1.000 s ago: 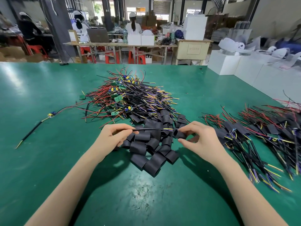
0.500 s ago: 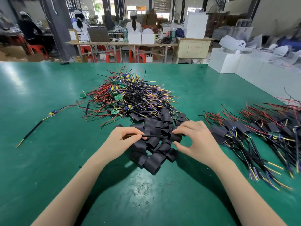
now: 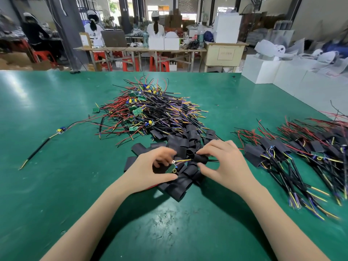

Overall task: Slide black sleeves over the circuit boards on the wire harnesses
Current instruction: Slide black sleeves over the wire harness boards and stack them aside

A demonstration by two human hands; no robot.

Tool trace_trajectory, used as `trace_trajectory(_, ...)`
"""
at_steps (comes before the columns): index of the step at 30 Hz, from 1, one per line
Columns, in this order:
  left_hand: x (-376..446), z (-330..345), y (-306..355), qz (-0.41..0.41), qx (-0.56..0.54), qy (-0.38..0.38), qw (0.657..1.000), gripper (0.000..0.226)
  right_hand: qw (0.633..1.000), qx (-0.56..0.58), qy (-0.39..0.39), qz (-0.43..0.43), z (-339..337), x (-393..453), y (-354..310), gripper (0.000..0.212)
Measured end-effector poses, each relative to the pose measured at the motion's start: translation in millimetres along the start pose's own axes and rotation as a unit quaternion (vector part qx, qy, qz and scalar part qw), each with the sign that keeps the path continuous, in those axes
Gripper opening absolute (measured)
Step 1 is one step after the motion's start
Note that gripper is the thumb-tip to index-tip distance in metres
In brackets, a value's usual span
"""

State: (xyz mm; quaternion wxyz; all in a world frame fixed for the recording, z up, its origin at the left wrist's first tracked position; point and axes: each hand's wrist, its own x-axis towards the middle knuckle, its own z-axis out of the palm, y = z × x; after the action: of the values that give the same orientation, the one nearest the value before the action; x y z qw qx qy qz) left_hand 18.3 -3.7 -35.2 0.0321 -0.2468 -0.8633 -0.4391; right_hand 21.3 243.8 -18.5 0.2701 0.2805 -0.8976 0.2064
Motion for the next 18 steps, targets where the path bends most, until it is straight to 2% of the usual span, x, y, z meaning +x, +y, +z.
trace_trajectory(2,-1,0,-1,0.009,0.025,0.003,1.000,0.032,1.000,0.002,-0.001,0.007,-1,0,0,0.020)
trace_trajectory(4,-1,3,0,0.016,0.019,0.007,1.000,0.023,1.000,0.009,-0.006,0.010,-1,0,-1,0.020)
trace_trajectory(8,1,5,2,0.003,-0.054,0.034,0.998,0.039,0.999,0.022,-0.036,-0.003,1,0,-5,0.023)
trace_trajectory(10,2,6,2,0.004,-0.079,0.048,0.996,0.035,0.998,0.031,-0.046,-0.011,3,0,-7,0.024)
trace_trajectory(13,0,6,5,0.029,-0.060,0.050,0.997,0.024,0.996,0.069,-0.051,-0.005,4,-1,-11,0.025)
trace_trajectory(18,-1,6,13,0.063,-0.011,0.085,0.994,0.027,0.988,0.146,-0.052,0.017,4,1,-17,0.025)
